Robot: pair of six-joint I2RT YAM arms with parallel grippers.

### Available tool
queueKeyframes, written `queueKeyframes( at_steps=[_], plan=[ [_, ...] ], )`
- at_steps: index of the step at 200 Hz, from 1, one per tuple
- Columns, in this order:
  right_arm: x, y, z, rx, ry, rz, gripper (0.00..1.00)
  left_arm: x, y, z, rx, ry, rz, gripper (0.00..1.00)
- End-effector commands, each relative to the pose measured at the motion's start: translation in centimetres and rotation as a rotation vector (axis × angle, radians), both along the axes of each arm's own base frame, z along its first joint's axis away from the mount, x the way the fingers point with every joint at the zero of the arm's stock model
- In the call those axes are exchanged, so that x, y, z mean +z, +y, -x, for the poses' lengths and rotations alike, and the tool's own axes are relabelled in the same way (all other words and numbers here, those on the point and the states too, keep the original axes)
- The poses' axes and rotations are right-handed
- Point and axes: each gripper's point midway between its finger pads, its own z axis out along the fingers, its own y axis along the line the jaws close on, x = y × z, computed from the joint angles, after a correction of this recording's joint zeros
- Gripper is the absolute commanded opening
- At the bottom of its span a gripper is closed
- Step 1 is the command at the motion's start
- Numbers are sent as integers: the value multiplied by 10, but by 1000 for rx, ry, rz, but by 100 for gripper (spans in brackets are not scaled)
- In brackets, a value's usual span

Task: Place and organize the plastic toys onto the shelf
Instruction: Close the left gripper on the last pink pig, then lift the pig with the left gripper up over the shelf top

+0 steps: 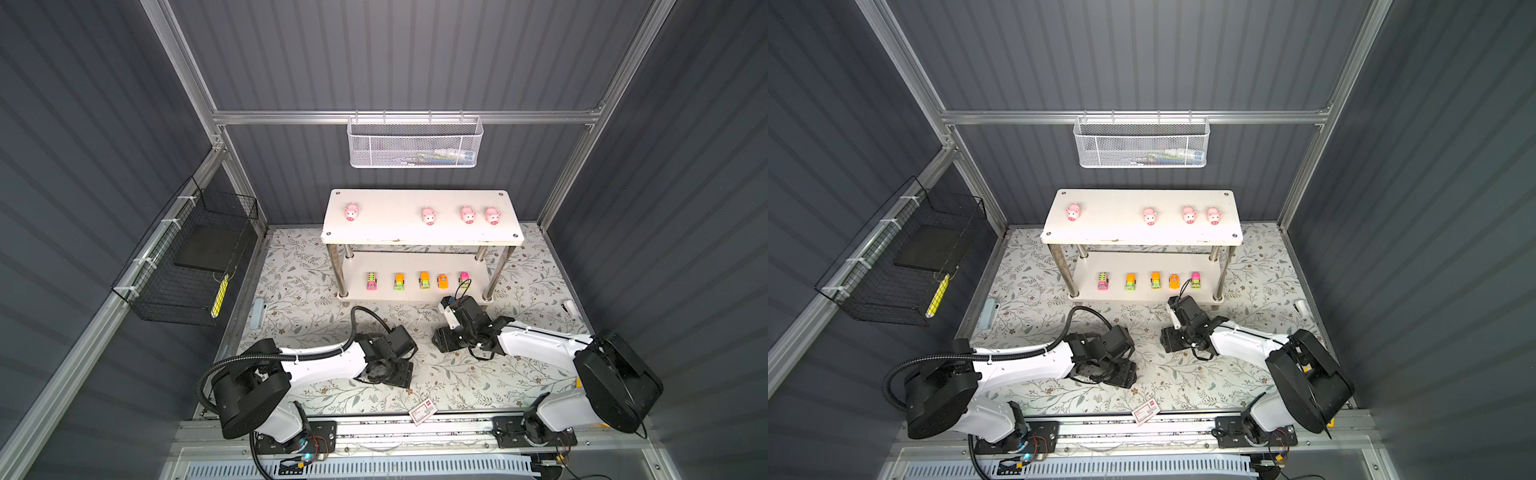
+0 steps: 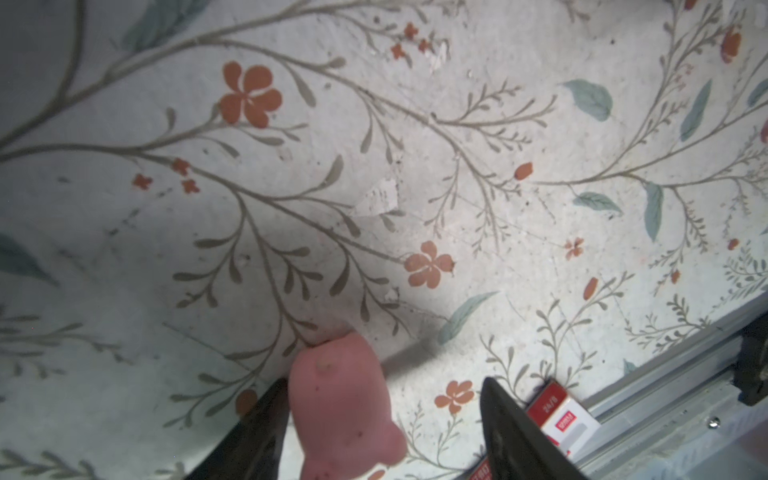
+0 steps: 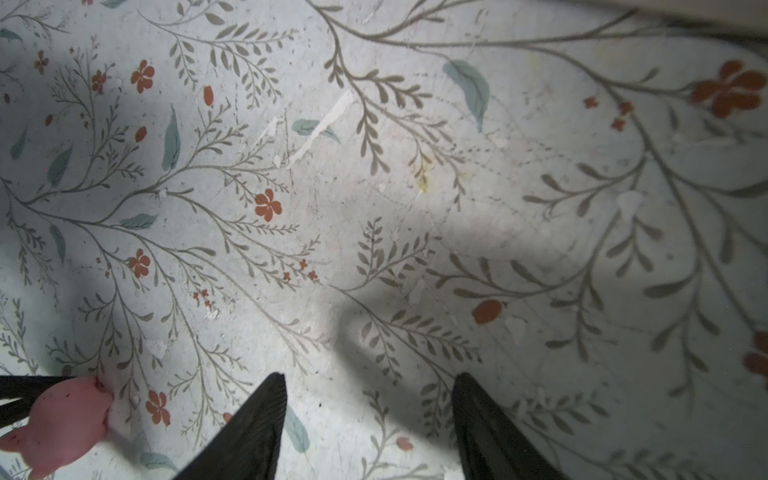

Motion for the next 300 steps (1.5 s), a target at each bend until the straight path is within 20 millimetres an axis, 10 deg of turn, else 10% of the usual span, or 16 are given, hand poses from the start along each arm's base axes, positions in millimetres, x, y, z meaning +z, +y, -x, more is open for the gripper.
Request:
queueKeyframes(
  at_steps=[1,228,263,300],
  plan=[
    [-3,-4,3,-8,8,-2,66,4,-5,-5,15,-12,-3,67],
    [-12,-7,4,-15,27,-16,66,2,3,-3,-1,9,-92,30],
    [-15,-7,5,-20,32,-21,66,26,1,-8,-11,-19,-96,29],
    [-15,-8,5,-21,35,-25,66,93,3,-26,-48,-114,-132,29]
  ],
)
